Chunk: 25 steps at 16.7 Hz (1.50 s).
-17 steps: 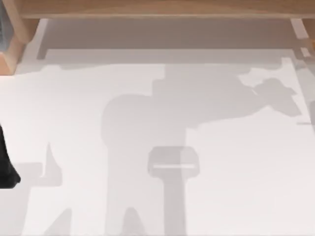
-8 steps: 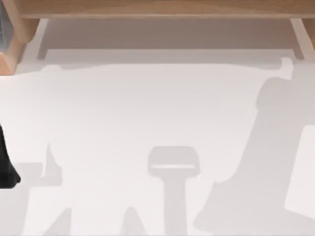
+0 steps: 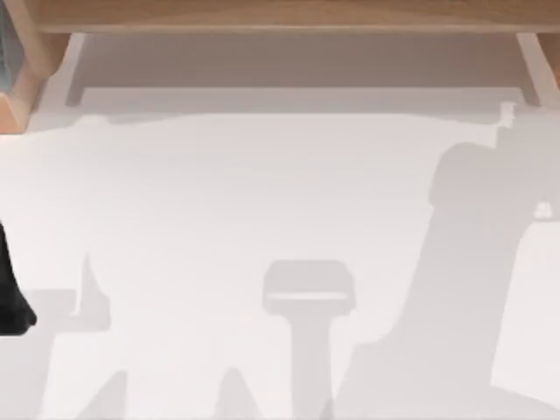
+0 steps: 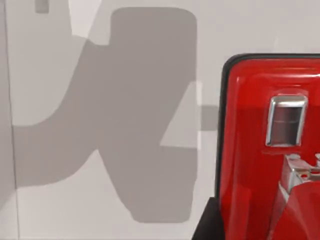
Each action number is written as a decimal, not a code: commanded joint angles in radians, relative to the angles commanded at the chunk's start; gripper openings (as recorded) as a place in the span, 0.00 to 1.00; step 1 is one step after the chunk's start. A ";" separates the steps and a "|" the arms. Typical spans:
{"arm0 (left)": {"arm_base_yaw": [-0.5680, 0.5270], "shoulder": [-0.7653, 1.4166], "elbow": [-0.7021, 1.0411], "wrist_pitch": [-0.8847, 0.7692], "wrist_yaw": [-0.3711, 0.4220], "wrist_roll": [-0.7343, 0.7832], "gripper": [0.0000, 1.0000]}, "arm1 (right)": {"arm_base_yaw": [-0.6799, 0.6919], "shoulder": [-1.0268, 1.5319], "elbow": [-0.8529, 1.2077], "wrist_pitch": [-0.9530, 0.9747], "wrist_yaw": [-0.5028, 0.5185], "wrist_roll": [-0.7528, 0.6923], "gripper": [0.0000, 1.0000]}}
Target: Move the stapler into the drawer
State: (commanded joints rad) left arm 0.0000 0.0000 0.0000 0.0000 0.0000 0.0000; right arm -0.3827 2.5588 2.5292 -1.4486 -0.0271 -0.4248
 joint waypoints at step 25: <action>0.000 0.000 0.000 0.000 0.000 0.000 1.00 | 0.004 0.056 -0.073 0.042 0.029 0.049 0.45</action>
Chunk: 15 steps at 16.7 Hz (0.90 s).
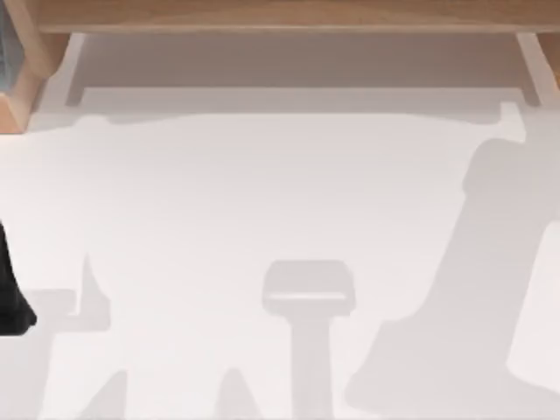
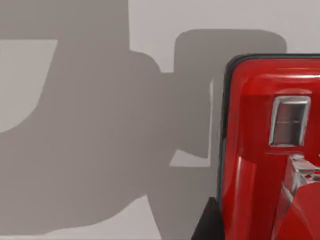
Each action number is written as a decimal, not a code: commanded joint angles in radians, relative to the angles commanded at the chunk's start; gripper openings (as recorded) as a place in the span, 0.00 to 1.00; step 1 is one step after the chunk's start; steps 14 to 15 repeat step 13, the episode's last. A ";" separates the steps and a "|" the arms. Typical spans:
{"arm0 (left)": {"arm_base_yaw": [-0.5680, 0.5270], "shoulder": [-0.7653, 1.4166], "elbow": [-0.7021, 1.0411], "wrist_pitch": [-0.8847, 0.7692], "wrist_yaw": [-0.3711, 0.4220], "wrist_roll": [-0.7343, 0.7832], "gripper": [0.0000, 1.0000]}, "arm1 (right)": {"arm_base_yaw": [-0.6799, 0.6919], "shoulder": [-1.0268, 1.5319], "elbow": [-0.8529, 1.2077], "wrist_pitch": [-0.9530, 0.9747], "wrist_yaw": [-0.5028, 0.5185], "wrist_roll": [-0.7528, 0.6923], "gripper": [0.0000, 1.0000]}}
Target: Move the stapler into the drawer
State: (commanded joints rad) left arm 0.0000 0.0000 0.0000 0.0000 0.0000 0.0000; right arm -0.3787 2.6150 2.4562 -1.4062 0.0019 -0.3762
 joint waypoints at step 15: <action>0.000 0.000 0.000 0.000 0.000 0.000 1.00 | 0.000 0.000 0.000 0.000 0.000 0.000 1.00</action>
